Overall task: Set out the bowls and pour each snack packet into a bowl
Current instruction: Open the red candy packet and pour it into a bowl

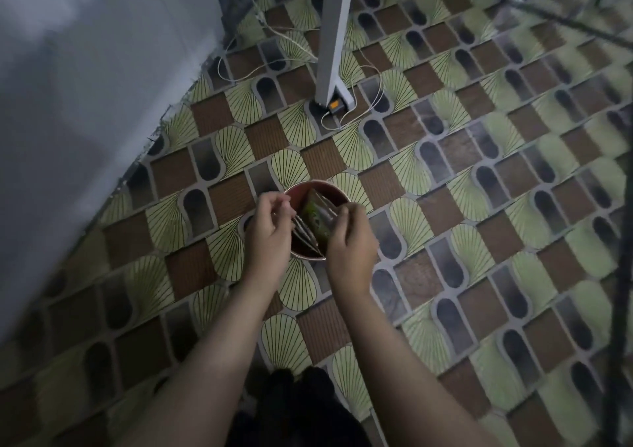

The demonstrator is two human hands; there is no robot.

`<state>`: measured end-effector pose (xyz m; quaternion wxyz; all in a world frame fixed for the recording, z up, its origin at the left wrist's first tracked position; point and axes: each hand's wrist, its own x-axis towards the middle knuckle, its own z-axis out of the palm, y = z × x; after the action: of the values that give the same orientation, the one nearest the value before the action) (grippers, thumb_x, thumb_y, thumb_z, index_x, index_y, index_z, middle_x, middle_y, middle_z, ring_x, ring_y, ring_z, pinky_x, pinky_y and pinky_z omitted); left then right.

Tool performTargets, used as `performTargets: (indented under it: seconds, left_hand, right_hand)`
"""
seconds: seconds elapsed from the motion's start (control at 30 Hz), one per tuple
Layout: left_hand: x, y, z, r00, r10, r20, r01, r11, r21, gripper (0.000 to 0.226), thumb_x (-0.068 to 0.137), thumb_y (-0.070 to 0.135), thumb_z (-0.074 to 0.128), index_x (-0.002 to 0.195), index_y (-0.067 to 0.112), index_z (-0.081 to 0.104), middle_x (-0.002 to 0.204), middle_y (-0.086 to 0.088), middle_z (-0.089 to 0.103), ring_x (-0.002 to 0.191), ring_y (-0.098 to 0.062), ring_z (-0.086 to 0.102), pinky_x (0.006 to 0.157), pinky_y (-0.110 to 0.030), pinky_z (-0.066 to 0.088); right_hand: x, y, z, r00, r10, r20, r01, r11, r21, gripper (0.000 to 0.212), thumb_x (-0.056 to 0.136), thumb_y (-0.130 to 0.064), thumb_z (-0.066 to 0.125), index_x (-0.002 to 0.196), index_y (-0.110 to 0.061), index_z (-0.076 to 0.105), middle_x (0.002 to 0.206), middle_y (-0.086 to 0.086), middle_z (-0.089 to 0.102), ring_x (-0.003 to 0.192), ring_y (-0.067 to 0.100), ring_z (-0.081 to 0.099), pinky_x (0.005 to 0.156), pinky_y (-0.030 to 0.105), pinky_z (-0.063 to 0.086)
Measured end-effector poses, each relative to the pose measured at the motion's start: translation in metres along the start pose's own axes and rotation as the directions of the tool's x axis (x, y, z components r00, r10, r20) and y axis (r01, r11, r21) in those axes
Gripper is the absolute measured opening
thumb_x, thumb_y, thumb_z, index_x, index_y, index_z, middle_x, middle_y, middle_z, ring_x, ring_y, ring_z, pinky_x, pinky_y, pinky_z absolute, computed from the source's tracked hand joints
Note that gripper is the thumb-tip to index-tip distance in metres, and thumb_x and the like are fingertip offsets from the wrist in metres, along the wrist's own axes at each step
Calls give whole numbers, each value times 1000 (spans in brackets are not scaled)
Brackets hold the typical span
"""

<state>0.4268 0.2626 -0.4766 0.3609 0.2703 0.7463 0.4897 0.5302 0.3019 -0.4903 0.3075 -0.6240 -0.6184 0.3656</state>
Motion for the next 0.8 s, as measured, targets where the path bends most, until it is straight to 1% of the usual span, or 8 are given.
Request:
performTargets:
  seconds: [0.1,0.17,0.3,0.37,0.43,0.57,0.67,0.8]
  left_hand:
    - [-41,81,-17,990,139,-9,-139,989,-51,11,102,28,42,108,27,52,96,5,61,88,-10,62,67,-15,49]
    - [-70,139,-31,968,250,-34,-252,966,-55,10,102,26,44,105,26,52,91,8,60,82,-6,62,69,-19,51]
    - [-115,241,-80,889,434,-142,-446,892,-67,9,100,27,46,101,33,52,87,14,62,82,-4,62,73,-22,51]
    - [-133,280,-113,847,490,-207,-508,861,-40,9,99,29,45,100,35,51,86,18,61,80,-4,61,73,-21,50]
    - [-148,310,-150,807,515,-290,-542,840,-14,9,98,29,45,99,36,51,84,19,60,78,-4,60,71,-19,48]
    - [-179,344,-232,717,522,-463,-561,825,62,9,97,29,45,99,34,52,83,17,60,78,-7,60,72,-19,48]
    - [-197,353,-297,642,499,-583,-546,831,110,8,95,33,46,99,33,52,83,18,61,77,-7,60,73,-23,48]
    - [-216,349,-380,508,447,-736,-481,856,189,5,96,34,48,96,36,52,88,11,63,80,-12,60,73,-27,48]
  right_hand:
    - [-24,-77,-61,993,-83,-83,97,976,194,17,104,-23,41,91,-23,52,78,-7,62,70,9,61,60,29,50]
    - [-38,-133,-101,981,-161,-110,186,943,276,18,103,-22,41,91,-20,54,74,-4,60,66,14,59,58,32,49]
    - [-64,-243,-160,923,-373,-96,378,829,413,19,102,-14,43,88,-10,55,66,-7,56,57,9,54,51,23,44]
    - [-77,-291,-177,875,-478,-79,461,773,436,21,101,-18,42,89,-9,57,64,-3,55,55,13,53,49,35,45]
    - [-90,-334,-182,822,-567,-54,522,712,470,22,100,-17,43,89,-7,58,63,1,54,53,16,51,48,42,43]
    - [-124,-412,-171,752,-659,29,530,630,568,18,99,-12,44,90,-9,60,62,4,56,51,19,52,49,43,44]
    - [-155,-462,-146,678,-727,112,530,588,611,18,100,-8,46,89,-12,60,60,7,57,52,21,53,52,42,44]
    - [-198,-518,-100,587,-776,231,482,565,670,19,99,-9,46,86,-16,59,63,7,59,55,24,53,54,41,44]
